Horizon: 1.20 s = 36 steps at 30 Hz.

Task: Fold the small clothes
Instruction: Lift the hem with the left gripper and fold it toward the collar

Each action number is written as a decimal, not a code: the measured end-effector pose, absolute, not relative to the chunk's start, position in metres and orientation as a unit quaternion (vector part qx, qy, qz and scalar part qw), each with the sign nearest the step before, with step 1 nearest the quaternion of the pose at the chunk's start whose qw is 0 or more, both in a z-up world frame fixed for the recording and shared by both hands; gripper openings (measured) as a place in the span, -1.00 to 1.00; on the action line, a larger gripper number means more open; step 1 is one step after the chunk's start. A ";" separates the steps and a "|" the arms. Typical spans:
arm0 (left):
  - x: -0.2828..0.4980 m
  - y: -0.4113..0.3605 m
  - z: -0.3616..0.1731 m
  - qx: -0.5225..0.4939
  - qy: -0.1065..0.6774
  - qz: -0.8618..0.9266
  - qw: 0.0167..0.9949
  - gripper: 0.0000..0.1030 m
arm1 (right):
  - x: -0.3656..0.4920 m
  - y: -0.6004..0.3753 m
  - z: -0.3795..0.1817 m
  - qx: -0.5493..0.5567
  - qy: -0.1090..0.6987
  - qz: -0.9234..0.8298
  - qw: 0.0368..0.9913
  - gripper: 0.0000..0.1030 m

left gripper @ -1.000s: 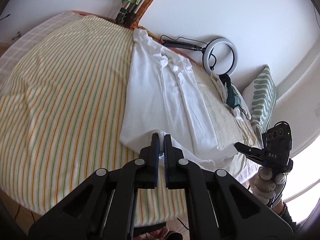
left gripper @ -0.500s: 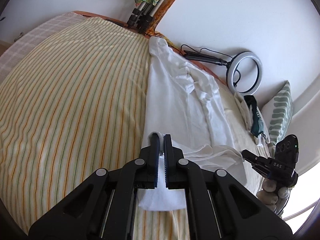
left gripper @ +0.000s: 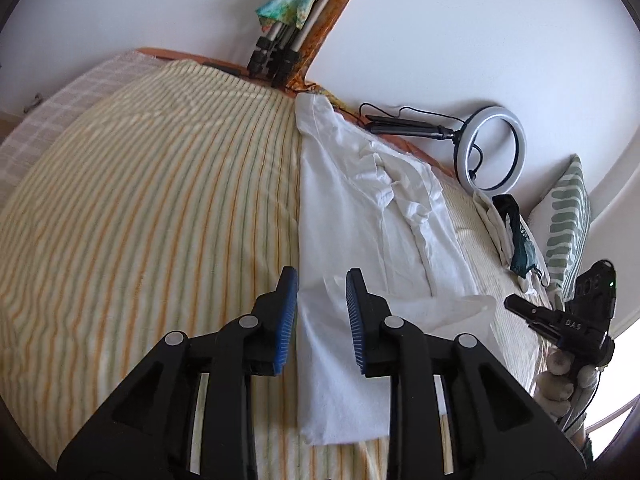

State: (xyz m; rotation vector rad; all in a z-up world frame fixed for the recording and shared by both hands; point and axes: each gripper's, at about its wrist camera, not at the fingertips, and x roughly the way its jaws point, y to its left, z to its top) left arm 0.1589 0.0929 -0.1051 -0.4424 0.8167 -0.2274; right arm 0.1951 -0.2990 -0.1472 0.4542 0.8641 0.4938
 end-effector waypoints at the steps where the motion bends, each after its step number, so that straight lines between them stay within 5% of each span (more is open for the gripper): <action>1: 0.153 0.094 -0.102 -0.203 0.390 -0.117 0.890 -0.54 | 0.189 -0.294 -0.142 0.201 0.406 0.254 0.855 -0.89; 11: 0.146 0.062 -0.117 -0.133 0.445 -0.184 0.866 -0.54 | 0.167 -0.219 -0.169 0.068 0.456 0.350 0.816 -0.89; 22: 0.186 0.077 -0.114 -0.208 0.422 -0.122 0.874 -0.54 | 0.210 -0.268 -0.171 0.208 0.448 0.227 0.839 -0.78; 26: 0.173 0.093 -0.102 -0.204 0.414 -0.127 0.878 -0.54 | 0.191 -0.281 -0.158 0.174 0.434 0.228 0.854 -0.40; 36: 0.134 0.099 -0.119 -0.196 0.473 -0.158 0.844 -0.49 | 0.152 -0.292 -0.180 0.191 0.476 0.289 0.809 -0.39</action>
